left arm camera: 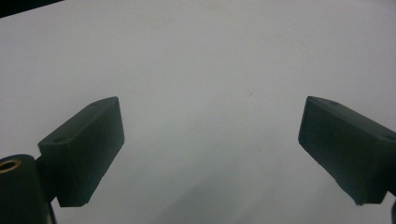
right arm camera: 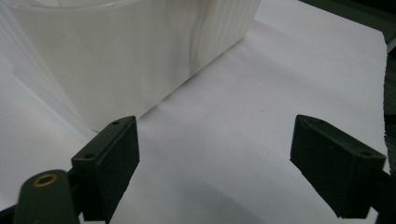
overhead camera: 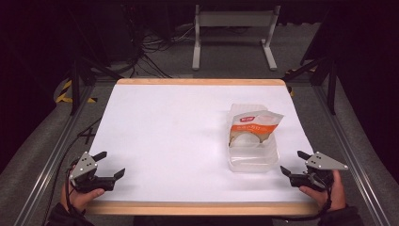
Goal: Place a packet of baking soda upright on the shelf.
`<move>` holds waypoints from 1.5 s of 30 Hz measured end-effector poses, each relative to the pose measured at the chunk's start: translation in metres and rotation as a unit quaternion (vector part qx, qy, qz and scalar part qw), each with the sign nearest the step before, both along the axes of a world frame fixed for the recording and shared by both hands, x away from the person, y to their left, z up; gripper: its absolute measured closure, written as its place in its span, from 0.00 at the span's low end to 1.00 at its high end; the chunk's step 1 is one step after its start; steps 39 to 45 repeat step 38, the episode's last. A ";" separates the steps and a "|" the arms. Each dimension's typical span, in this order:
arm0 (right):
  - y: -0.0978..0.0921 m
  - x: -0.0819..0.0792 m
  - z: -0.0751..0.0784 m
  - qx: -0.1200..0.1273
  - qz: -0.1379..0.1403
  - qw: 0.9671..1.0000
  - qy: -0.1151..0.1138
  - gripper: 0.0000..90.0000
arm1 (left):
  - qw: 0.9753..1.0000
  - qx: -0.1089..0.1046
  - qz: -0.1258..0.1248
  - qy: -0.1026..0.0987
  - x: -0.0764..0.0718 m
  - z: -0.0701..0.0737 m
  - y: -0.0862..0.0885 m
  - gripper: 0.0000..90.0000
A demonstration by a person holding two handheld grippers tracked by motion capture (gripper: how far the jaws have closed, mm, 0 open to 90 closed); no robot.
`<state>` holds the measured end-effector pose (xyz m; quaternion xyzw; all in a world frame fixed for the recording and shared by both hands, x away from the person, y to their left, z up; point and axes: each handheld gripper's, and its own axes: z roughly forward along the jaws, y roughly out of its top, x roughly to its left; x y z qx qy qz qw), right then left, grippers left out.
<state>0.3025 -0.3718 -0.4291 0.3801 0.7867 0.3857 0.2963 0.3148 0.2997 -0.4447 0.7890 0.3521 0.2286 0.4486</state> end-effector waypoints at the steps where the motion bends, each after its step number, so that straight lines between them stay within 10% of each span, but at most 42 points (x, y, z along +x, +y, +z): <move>1: 0.000 0.000 0.000 -0.001 0.000 1.000 -0.001 0.18 | 1.000 0.001 0.002 0.000 0.000 0.000 0.000 0.08; 45: -0.005 -0.004 -0.001 0.009 -0.004 1.000 0.002 0.18 | 1.000 0.008 -0.004 0.005 0.009 0.000 -0.010 0.08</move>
